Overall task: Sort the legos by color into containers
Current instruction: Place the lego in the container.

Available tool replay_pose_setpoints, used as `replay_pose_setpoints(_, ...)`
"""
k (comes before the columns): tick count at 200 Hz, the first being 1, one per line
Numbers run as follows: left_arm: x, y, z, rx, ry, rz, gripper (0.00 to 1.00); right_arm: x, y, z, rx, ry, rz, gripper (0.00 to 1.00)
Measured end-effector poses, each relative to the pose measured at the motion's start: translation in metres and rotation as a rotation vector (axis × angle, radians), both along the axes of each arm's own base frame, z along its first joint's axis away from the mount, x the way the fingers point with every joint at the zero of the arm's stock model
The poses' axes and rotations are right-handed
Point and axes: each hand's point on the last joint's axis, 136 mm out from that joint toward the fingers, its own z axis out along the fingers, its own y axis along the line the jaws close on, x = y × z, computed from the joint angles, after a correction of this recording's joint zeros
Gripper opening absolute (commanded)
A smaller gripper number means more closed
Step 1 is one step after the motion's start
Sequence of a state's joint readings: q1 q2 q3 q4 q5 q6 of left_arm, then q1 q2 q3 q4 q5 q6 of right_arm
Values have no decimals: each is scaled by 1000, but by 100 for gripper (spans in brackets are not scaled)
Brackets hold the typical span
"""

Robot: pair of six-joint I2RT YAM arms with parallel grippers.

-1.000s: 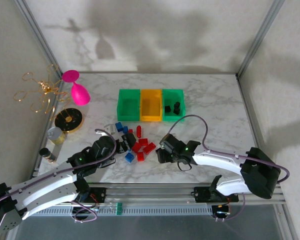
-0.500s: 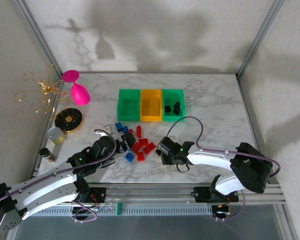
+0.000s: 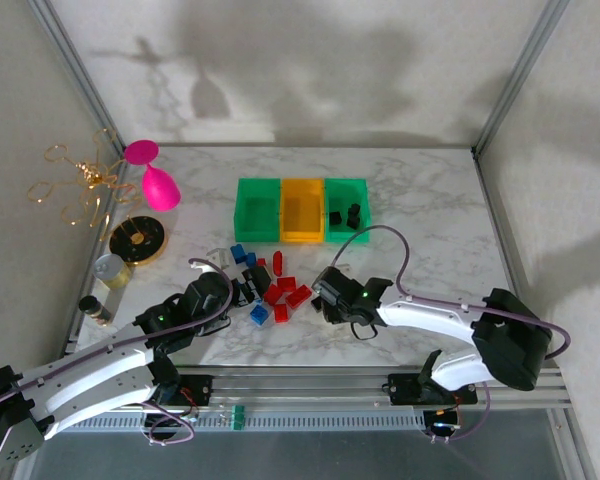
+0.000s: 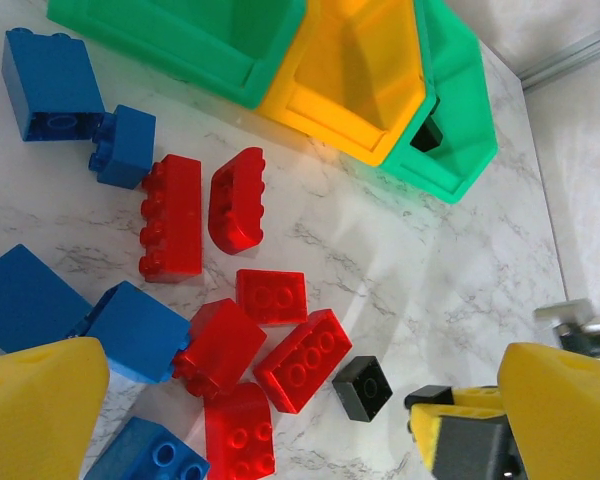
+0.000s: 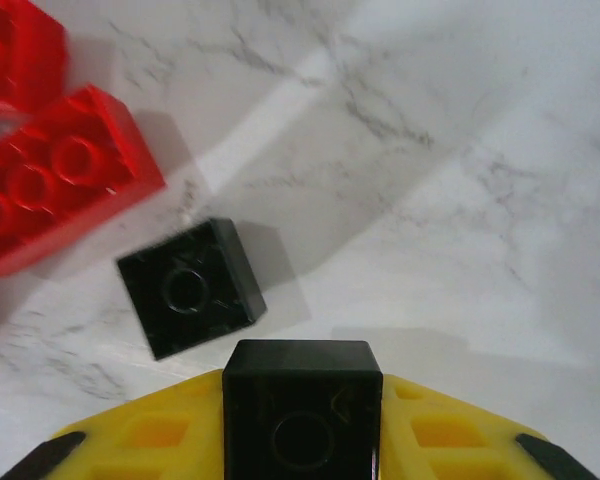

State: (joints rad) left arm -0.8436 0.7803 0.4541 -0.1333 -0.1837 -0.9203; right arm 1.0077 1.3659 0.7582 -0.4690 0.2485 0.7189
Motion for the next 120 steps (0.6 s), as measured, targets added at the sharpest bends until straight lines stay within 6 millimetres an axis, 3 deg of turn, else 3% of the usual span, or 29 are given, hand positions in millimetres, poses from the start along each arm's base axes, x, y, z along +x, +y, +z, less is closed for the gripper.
replay_pose_setpoints(25, 2, 1, 4, 8, -14, 7, 99, 27, 0, 29, 50, -62, -44, 33)
replay_pose_setpoints(66, 12, -4, 28, 11, -63, 9, 100, 83, -16, 66, 57, -170, -126, 33)
replay_pose_setpoints(120, 34, -1, 39, 64, -87, 43, 100, 167, -43, 82, 43, -265, -228, 33)
